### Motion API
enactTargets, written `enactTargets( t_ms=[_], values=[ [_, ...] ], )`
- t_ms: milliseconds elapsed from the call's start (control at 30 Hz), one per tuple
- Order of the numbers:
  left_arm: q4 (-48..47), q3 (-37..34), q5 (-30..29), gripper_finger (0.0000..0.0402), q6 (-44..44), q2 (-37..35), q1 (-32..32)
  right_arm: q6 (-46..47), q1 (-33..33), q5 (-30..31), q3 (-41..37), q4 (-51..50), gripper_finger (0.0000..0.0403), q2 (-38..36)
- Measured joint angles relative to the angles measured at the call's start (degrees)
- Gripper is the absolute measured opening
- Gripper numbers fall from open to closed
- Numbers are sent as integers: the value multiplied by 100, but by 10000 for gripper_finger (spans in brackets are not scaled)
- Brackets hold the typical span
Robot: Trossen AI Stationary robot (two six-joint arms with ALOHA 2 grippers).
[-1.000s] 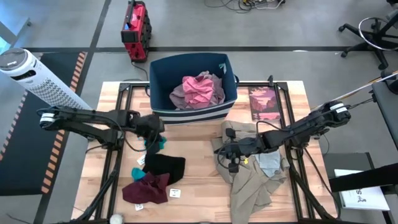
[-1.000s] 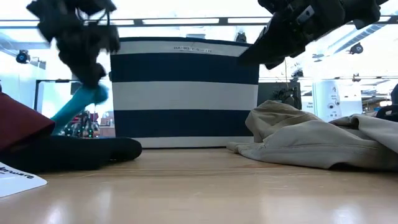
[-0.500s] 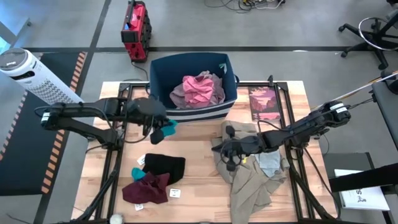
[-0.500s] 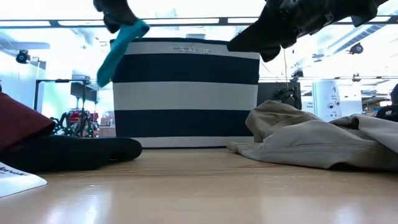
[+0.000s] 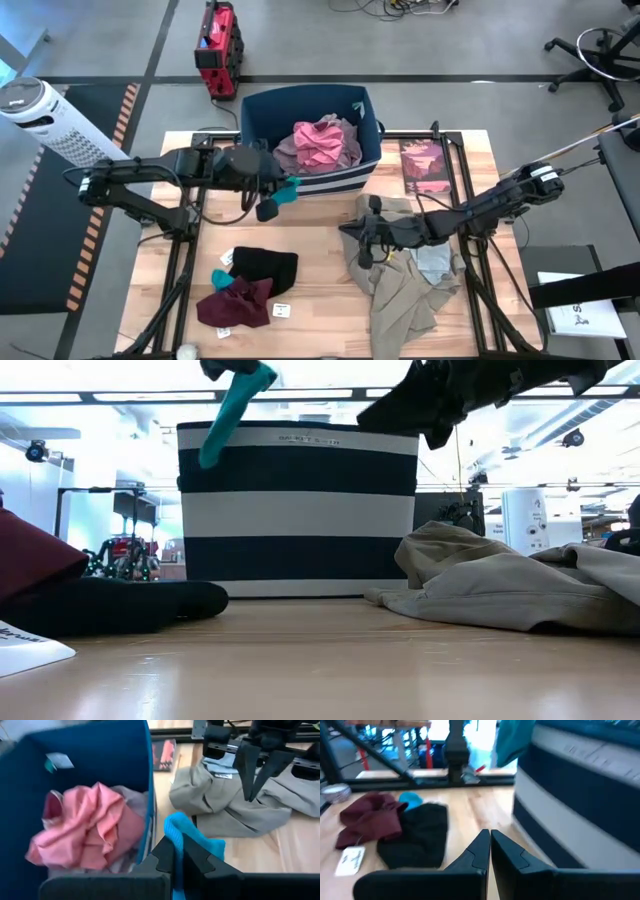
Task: Sort clothes
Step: Put the blue sock into the blue laundry bin
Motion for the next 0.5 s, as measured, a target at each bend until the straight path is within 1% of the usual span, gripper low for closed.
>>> enactTargets(
  t_ms=[67,133,267,500],
  values=[
    [6,127,-89,0,143,38,0,-180,79,307,0,173,0,0],
    [56,237,-162,0,278,65,14,-335,144,484,0,310,0,0],
    [110,354,-250,0,544,71,98,-623,211,557,0,637,0,0],
    [331,345,-253,0,928,69,348,-1094,213,592,0,1212,0,0]
  ],
)
